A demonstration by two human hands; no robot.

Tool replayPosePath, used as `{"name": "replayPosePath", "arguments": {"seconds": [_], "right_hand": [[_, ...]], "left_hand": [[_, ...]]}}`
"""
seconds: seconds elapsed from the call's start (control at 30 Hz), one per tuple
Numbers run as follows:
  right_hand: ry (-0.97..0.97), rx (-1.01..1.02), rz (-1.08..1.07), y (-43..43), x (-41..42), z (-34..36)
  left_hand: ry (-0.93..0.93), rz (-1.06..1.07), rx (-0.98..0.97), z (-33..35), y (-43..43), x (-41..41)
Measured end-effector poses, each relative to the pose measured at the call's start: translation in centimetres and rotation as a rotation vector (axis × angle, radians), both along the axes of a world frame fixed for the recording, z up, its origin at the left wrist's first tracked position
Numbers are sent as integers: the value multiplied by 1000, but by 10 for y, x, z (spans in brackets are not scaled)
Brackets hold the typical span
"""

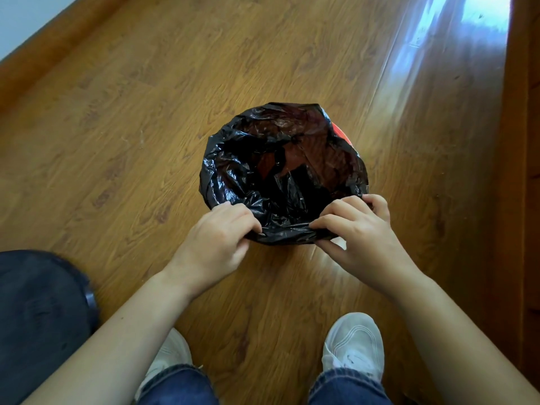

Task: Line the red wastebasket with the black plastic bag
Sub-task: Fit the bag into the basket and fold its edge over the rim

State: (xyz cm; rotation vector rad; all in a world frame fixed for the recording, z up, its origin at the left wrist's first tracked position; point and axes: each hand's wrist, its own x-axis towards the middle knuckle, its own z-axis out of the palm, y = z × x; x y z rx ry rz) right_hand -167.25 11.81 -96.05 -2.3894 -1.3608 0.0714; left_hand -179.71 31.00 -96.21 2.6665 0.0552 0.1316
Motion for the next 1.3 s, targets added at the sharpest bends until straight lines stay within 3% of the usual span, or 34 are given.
{"name": "replayPosePath", "arguments": {"seconds": [0.27,0.4,0.63,1.3], "right_hand": [[54,118,-38,11,-5,-16],[76,148,-20,15,-14,-15],[-49,70,65,8,-4,-2],[316,211,24,7,-14,-9]], "left_hand": [[-69,51,-118,0,-22,8],[-52,14,-104,-2,-32,14],[6,0,13,-5,-21,4],[-12,106,-99,-6,-21,6]]}}
